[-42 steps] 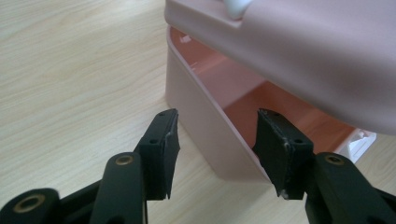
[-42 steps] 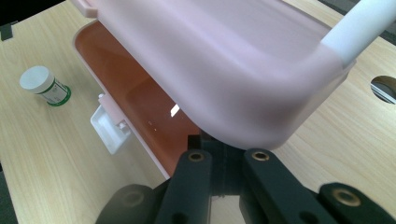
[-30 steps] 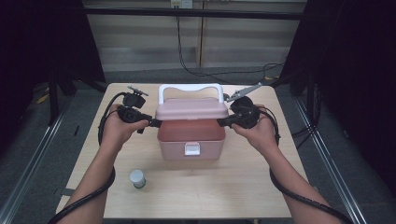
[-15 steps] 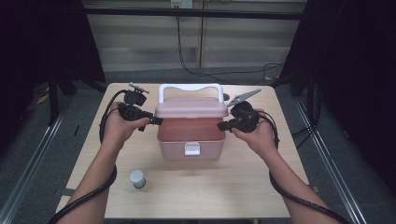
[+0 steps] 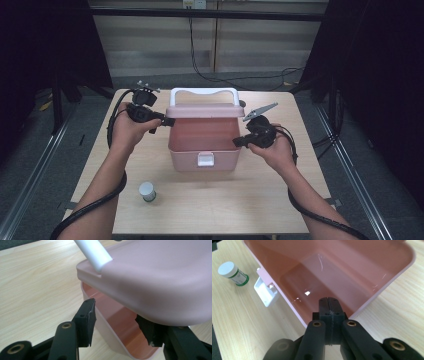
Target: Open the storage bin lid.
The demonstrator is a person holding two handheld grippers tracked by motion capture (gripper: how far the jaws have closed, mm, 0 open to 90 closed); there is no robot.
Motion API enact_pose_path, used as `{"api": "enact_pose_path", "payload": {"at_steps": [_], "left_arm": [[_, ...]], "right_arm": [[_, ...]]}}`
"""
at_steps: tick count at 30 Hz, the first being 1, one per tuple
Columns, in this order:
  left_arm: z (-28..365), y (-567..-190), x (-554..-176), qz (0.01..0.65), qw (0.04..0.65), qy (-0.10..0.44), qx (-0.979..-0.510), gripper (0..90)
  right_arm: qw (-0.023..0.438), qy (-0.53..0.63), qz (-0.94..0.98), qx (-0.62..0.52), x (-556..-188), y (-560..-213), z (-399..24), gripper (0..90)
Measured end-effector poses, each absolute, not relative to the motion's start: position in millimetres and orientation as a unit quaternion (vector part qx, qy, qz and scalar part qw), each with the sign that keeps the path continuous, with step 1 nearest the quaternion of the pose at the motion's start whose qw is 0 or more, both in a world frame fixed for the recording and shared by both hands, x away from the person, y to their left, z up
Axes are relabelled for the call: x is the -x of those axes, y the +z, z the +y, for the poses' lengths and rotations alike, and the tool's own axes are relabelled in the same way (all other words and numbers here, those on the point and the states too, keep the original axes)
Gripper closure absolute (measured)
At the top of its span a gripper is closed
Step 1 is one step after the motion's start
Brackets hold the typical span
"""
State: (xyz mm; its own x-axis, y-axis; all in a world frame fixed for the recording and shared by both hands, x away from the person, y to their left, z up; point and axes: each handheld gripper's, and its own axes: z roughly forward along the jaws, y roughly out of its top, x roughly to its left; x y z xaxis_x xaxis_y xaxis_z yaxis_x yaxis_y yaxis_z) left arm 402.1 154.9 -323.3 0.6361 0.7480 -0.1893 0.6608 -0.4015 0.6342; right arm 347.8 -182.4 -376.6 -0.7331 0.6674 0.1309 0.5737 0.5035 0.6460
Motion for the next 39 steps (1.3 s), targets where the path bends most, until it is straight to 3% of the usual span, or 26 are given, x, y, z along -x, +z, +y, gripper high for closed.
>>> {"api": "enact_pose_path", "payload": {"at_steps": [29, 39], "left_arm": [[147, -304, -417, 0.437, 0.354, 0.089, -0.822, 65.7], [142, -303, -421, 0.447, 0.349, 0.102, -0.817, 65.5]], "right_arm": [[0.058, 0.351, 0.866, -0.351, -345, -385, -180, 90.0], [0.055, 0.357, 0.865, -0.350, -345, -386, -182, 90.0]]}}
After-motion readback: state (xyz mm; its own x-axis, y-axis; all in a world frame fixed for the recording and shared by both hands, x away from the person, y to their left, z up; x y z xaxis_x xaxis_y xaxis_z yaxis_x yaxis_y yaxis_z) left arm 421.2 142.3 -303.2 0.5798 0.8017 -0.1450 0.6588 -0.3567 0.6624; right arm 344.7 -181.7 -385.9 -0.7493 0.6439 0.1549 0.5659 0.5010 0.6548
